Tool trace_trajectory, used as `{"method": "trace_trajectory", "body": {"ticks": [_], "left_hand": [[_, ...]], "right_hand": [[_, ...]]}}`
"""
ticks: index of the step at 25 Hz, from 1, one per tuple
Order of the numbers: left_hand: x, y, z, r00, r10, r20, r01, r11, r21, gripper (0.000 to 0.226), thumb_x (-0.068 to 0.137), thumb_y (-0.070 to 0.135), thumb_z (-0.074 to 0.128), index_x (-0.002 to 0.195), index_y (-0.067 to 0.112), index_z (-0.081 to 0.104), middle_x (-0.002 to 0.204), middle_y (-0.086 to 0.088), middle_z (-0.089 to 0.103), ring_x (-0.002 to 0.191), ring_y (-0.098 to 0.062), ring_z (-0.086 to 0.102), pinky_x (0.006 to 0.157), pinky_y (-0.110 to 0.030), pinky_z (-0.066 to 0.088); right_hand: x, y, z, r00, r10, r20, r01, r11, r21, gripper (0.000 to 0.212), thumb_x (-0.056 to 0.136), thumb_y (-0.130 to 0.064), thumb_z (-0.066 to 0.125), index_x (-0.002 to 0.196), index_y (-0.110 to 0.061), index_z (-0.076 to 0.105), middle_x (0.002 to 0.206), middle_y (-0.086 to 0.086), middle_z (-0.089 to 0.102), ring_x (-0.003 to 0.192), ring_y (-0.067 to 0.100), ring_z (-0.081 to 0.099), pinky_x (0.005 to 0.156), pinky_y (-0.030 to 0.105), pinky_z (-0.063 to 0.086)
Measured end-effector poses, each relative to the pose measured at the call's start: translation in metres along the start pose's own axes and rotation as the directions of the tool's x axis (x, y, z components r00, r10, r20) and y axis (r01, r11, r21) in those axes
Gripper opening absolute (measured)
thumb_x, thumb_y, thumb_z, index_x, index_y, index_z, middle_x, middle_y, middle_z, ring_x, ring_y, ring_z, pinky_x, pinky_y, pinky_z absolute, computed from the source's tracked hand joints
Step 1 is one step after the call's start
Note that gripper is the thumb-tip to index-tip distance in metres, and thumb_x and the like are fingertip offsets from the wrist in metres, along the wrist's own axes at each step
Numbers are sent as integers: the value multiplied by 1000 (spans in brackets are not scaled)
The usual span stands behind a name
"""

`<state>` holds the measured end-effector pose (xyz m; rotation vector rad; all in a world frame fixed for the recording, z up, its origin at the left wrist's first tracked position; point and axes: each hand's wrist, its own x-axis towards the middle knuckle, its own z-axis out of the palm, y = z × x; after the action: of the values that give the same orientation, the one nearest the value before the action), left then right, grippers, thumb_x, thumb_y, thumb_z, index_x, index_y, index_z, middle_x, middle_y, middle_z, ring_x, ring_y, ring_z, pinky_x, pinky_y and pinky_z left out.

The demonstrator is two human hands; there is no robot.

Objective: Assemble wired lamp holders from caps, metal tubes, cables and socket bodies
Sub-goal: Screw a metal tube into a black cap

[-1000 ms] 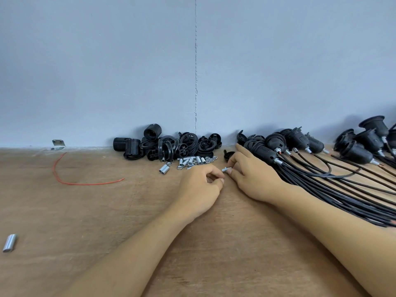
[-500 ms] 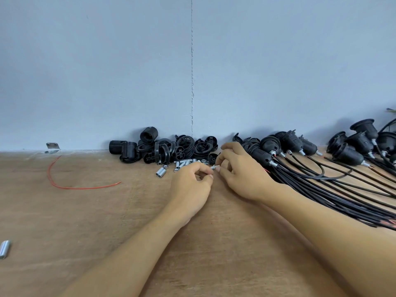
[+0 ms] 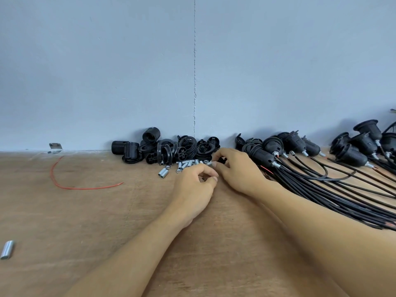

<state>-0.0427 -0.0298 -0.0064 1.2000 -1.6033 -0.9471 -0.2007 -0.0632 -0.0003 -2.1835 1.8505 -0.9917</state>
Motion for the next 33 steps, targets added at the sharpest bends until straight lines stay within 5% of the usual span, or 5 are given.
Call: {"method": "trace_trajectory", "body": {"ticks": [9, 13, 18, 27, 33], "left_hand": [[0, -2, 1, 1000, 16, -4, -16, 1000, -10, 22, 89, 11, 71, 93, 32, 70, 88, 11, 70, 70, -17, 65, 70, -28, 56], [0, -3, 0, 997, 37, 69, -36, 999, -19, 42, 84, 23, 82, 116, 40, 61, 103, 17, 70, 81, -6, 65, 79, -22, 52], [-3, -3, -2, 985, 103, 139, -96, 994, -53, 35, 82, 25, 85, 109, 42, 70, 81, 19, 75, 73, 7, 64, 74, -12, 45], [0, -10, -3, 990, 122, -72, -117, 991, 64, 41, 75, 23, 88, 113, 32, 74, 85, 20, 76, 84, 4, 68, 86, -28, 53], [1, -14, 0, 985, 174, -5, -173, 982, 70, 55, 78, 3, 84, 128, 21, 70, 96, 18, 74, 88, 11, 68, 79, -4, 49]], "right_hand": [[-23, 2, -13, 968, 225, -112, -178, 928, 328, 6, 96, -23, 64, 91, -26, 62, 73, -7, 69, 64, 2, 62, 63, 12, 41], [-43, -6, -22, 966, 217, 140, -252, 678, 691, 5, 99, -16, 62, 96, -13, 64, 67, 0, 69, 60, 11, 60, 58, 23, 49], [-54, -8, -26, 952, 216, 215, -294, 463, 836, 8, 96, -11, 64, 100, -4, 66, 74, 9, 67, 62, 14, 59, 58, 26, 53], [-56, -3, -29, 985, 148, 91, -168, 677, 717, 14, 86, -4, 76, 92, -17, 75, 78, 5, 74, 66, 17, 68, 64, 23, 56], [-55, 0, -26, 989, 145, 12, -123, 791, 599, 14, 85, -8, 78, 93, -19, 76, 81, 3, 76, 74, 24, 74, 78, 40, 61]]}}
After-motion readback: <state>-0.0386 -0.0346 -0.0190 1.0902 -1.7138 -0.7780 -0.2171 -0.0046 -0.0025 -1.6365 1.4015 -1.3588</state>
